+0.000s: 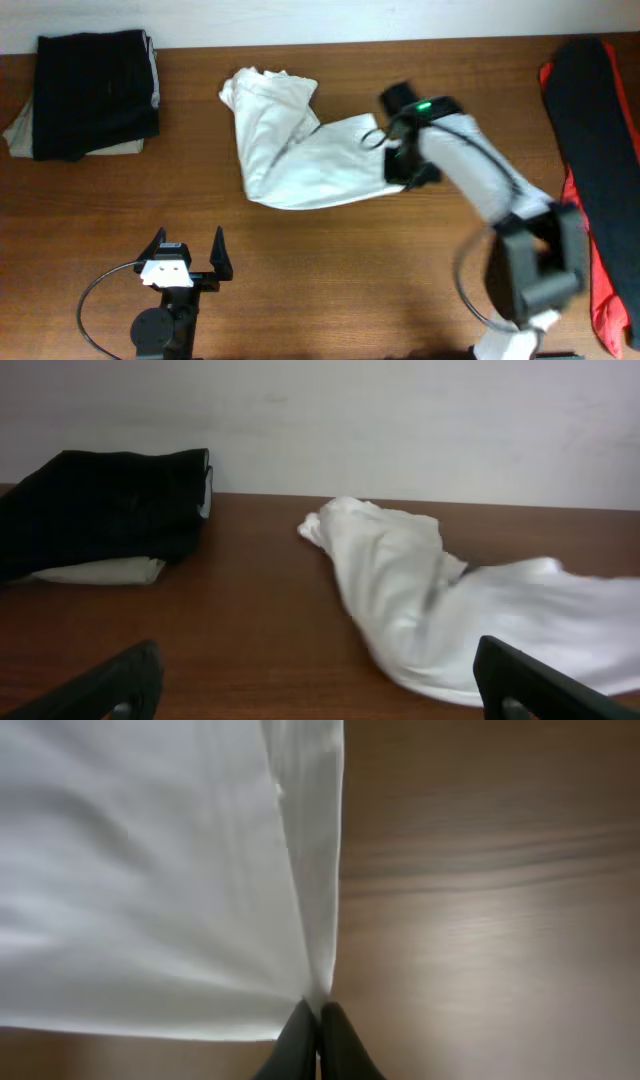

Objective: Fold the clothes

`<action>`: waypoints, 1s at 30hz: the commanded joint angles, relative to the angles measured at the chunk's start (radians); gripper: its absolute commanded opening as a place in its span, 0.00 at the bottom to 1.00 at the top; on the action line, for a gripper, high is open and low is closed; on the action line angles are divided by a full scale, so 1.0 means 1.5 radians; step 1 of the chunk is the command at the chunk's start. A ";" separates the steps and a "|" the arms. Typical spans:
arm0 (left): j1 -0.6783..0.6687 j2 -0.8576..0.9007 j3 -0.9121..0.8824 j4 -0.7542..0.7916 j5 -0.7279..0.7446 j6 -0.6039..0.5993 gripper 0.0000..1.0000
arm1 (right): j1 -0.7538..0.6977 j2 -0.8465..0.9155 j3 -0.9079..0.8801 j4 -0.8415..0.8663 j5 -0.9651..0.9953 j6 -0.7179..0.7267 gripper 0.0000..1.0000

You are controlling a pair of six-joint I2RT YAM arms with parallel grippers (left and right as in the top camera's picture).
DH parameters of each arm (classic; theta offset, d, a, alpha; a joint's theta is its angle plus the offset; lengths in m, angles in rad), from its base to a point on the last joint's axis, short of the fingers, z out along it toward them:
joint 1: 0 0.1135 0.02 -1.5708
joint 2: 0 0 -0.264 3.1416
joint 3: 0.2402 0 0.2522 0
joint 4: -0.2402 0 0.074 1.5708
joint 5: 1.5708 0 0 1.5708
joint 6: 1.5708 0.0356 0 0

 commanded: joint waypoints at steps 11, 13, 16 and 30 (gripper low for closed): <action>-0.003 -0.004 -0.004 0.000 0.000 0.006 0.99 | -0.202 -0.247 -0.059 -0.140 0.248 0.138 0.04; -0.003 -0.004 -0.004 0.000 0.000 0.006 0.99 | -0.203 -0.246 -0.117 -0.087 0.252 0.150 0.17; -0.003 -0.004 -0.004 0.000 0.000 0.006 0.99 | -0.203 -0.246 -0.152 -0.027 0.185 0.146 0.99; -0.003 -0.004 -0.004 -0.001 -0.005 0.006 0.99 | -0.201 -0.243 -0.151 0.262 -0.010 0.145 0.99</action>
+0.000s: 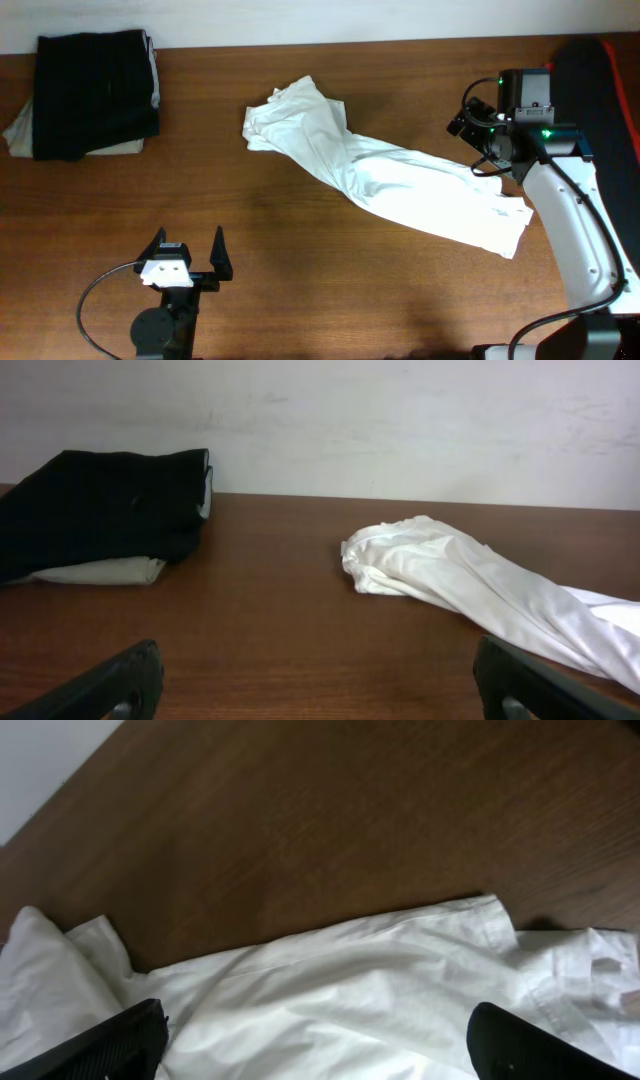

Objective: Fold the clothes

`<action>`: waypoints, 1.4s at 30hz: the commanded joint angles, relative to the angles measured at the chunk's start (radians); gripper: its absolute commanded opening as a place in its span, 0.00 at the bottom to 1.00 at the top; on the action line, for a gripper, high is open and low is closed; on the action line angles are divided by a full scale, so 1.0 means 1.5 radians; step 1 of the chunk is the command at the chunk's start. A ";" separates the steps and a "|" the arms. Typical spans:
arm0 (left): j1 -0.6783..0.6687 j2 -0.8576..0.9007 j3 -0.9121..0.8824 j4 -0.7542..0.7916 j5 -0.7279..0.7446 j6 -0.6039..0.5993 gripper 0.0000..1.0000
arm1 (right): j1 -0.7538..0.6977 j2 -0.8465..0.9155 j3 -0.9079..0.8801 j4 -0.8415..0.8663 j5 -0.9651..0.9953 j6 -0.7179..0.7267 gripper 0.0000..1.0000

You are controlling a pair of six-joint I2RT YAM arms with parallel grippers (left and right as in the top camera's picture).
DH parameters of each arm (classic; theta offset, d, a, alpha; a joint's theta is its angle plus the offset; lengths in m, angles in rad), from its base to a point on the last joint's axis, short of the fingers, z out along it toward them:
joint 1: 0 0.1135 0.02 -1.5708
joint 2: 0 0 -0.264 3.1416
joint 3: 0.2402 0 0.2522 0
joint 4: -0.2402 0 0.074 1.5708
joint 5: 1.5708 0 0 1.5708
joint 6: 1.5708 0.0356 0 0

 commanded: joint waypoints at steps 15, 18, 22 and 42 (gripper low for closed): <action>-0.003 0.389 0.341 0.129 0.345 0.012 0.99 | -0.002 -0.001 0.003 0.003 -0.007 0.006 0.99; -0.003 0.613 0.503 0.153 0.600 0.024 0.99 | -0.002 -0.001 0.003 0.003 -0.006 0.006 0.99; -0.032 0.859 0.716 0.064 0.563 0.023 0.99 | -0.002 -0.001 0.003 0.003 -0.006 0.006 0.99; -0.335 1.481 1.116 -0.061 -0.202 -0.101 0.99 | -0.002 -0.001 0.003 0.003 -0.006 0.006 0.99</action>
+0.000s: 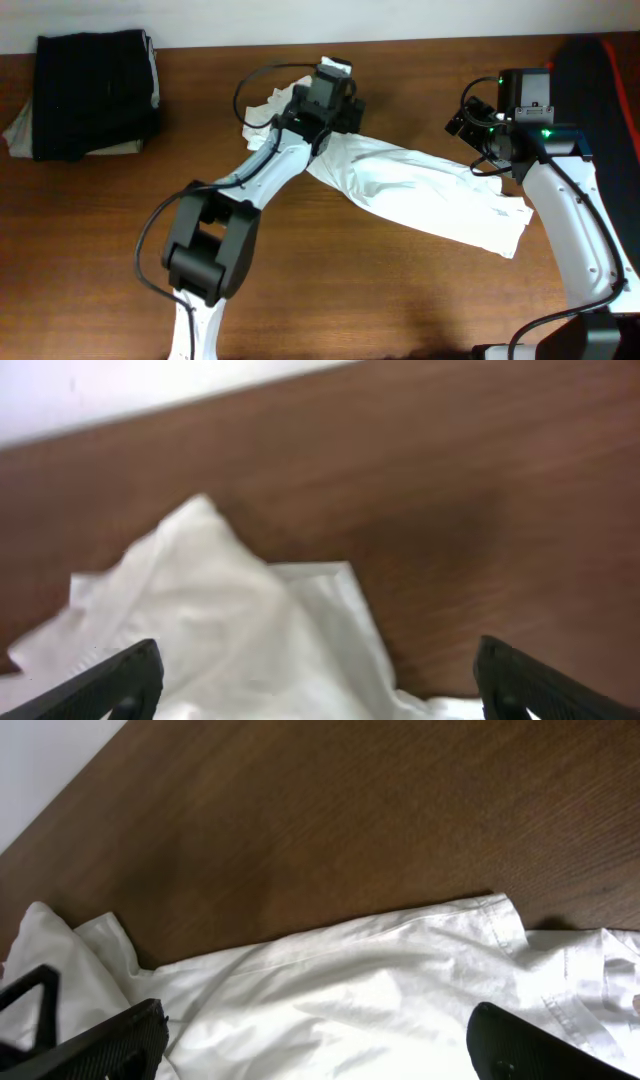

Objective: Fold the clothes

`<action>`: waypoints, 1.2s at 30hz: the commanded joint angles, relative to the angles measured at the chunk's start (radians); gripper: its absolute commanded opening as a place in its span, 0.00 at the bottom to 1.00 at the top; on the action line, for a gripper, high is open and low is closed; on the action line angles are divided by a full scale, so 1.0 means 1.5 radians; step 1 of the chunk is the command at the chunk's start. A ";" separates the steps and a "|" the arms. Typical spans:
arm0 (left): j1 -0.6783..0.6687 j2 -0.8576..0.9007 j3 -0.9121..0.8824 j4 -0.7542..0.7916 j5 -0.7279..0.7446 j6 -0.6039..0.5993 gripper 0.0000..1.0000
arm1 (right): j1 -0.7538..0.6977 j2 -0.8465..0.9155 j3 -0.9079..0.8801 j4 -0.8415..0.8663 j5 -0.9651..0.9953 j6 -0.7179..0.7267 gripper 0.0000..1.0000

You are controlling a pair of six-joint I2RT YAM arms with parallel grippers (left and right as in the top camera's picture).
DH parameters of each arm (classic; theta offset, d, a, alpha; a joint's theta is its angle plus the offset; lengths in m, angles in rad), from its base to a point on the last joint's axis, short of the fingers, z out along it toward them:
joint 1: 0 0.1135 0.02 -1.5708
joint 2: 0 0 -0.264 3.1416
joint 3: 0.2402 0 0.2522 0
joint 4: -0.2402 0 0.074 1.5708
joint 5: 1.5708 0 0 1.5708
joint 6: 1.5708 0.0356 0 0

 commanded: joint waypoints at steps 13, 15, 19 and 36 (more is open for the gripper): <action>0.011 0.062 0.013 -0.094 -0.061 -0.043 0.92 | -0.002 -0.003 0.003 -0.001 0.004 0.006 0.99; 0.011 0.062 0.013 -0.096 -0.063 -0.043 0.89 | -0.002 -0.003 0.003 -0.001 0.004 0.006 0.99; 0.011 0.062 0.013 -0.099 -0.089 -0.043 0.58 | -0.002 -0.003 0.003 -0.001 0.004 0.006 0.99; 0.011 -0.046 0.013 -0.112 -0.043 -0.069 0.79 | -0.002 -0.003 0.003 -0.001 0.004 0.006 0.99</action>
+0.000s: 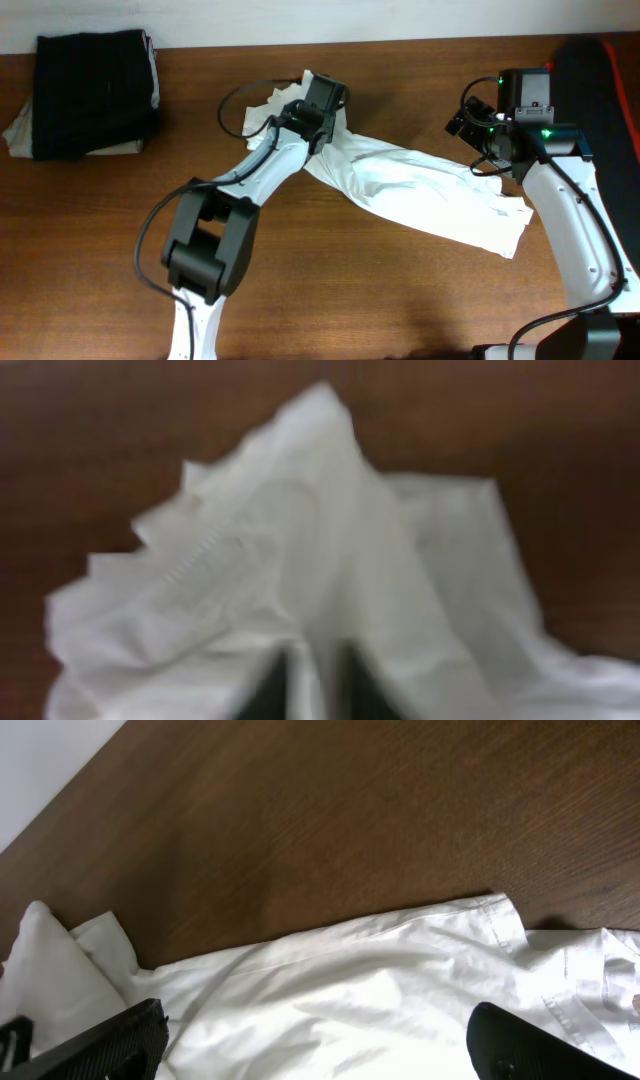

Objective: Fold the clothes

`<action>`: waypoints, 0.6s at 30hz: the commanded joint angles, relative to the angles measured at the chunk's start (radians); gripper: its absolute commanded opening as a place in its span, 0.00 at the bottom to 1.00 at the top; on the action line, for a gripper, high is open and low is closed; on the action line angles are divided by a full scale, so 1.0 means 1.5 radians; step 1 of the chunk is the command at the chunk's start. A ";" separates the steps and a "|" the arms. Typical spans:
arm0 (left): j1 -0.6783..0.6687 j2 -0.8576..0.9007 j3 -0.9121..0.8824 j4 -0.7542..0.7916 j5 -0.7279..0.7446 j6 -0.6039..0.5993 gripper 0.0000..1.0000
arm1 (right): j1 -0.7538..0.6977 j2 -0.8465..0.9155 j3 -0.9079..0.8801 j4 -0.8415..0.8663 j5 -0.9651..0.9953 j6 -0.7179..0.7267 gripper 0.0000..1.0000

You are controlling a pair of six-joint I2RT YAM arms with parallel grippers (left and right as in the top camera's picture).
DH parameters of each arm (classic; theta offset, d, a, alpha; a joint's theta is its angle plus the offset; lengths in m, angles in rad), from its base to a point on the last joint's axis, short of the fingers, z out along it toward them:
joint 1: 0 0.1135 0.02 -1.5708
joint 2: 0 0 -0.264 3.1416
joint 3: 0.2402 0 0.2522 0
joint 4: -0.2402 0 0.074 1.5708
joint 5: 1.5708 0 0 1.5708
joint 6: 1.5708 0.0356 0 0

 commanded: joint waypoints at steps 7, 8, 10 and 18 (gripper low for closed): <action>0.001 0.050 0.009 0.035 0.119 -0.018 0.84 | -0.002 -0.003 0.003 0.000 0.004 0.006 0.99; 0.001 0.068 0.009 0.038 0.119 -0.018 0.84 | -0.002 -0.003 0.003 0.000 0.004 0.006 0.99; 0.001 0.078 0.009 0.047 0.119 -0.018 0.77 | -0.002 -0.003 0.003 0.000 0.004 0.006 0.99; 0.001 0.055 0.015 0.035 0.026 -0.018 0.39 | -0.002 -0.003 0.003 0.000 0.004 0.006 0.98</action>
